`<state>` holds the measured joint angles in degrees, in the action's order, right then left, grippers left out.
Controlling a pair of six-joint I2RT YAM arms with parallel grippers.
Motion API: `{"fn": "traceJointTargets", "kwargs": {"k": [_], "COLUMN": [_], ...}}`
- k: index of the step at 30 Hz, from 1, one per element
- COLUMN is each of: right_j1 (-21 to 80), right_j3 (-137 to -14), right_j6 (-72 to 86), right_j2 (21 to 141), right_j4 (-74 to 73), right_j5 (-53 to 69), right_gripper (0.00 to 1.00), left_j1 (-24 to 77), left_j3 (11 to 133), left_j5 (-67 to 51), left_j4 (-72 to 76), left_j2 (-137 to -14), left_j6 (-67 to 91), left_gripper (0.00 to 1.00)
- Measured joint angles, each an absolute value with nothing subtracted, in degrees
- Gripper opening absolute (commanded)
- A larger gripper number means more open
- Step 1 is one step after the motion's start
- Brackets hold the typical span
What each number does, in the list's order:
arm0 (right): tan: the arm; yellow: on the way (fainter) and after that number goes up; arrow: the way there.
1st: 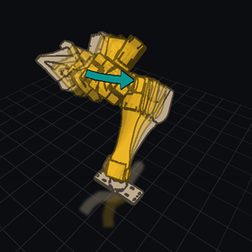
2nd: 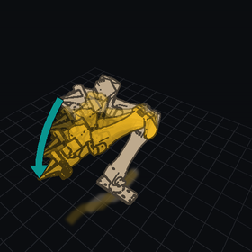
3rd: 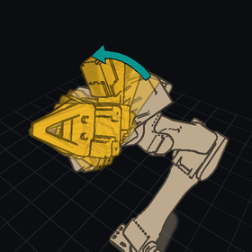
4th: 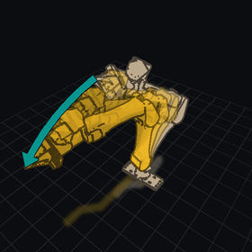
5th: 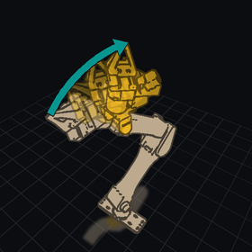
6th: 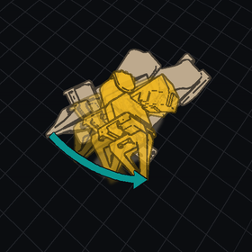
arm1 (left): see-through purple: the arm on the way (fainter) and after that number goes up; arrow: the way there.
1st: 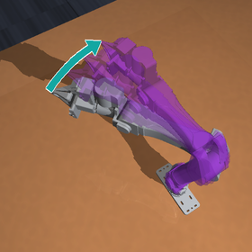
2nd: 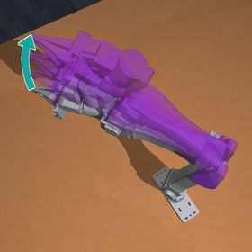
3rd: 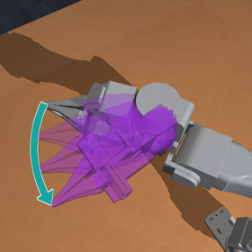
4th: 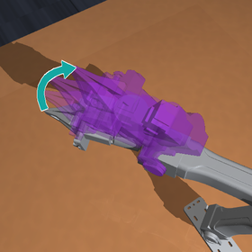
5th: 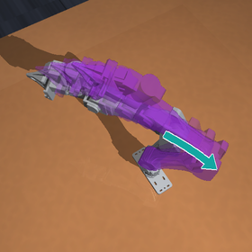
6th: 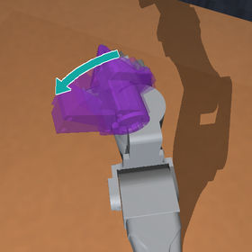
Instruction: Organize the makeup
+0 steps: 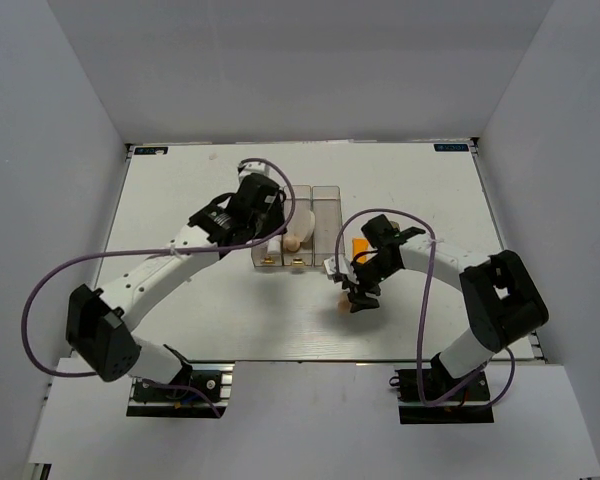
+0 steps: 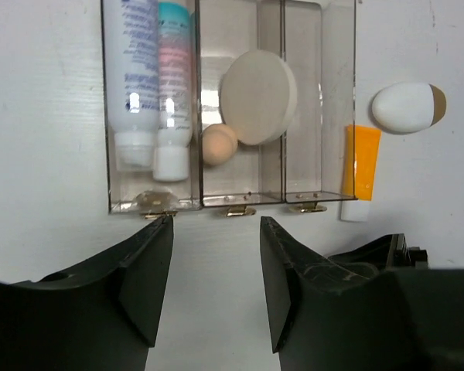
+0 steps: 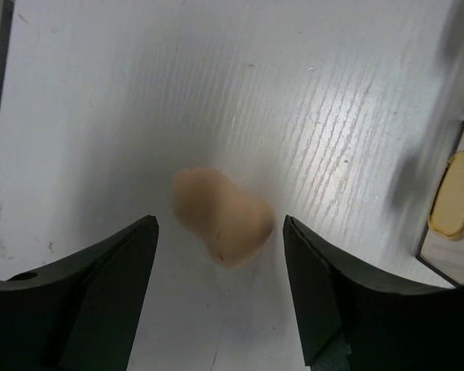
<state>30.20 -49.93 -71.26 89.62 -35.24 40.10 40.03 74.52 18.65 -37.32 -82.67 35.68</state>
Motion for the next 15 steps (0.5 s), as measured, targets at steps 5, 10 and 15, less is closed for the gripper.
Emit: {"fn": "traceJointTargets", "kwargs": {"k": [5, 10, 15], "right_j1": [32.16, 32.91, 32.91], "right_j3": [-49.93, -50.02, -52.82], "right_j6": [-73.36, -74.26, -73.91], "right_j2": [91.68, 91.88, 91.0], "right_j4": [-33.93, -33.26, -36.53], "right_j5": [37.04, 36.12, 37.21], "right_gripper": [0.41, 0.07, 0.06], "left_j1": [40.03, 40.03, 40.03], "left_j3": [67.79, 62.13, 56.29], "left_j5": [19.27, 20.32, 20.53], "left_j4": [-37.52, -37.32, -36.64], "left_j2": [-77.12, -72.4, -66.3], "left_j6": [38.87, 41.3, 43.59], "left_gripper": [0.59, 0.58, 0.57]}}
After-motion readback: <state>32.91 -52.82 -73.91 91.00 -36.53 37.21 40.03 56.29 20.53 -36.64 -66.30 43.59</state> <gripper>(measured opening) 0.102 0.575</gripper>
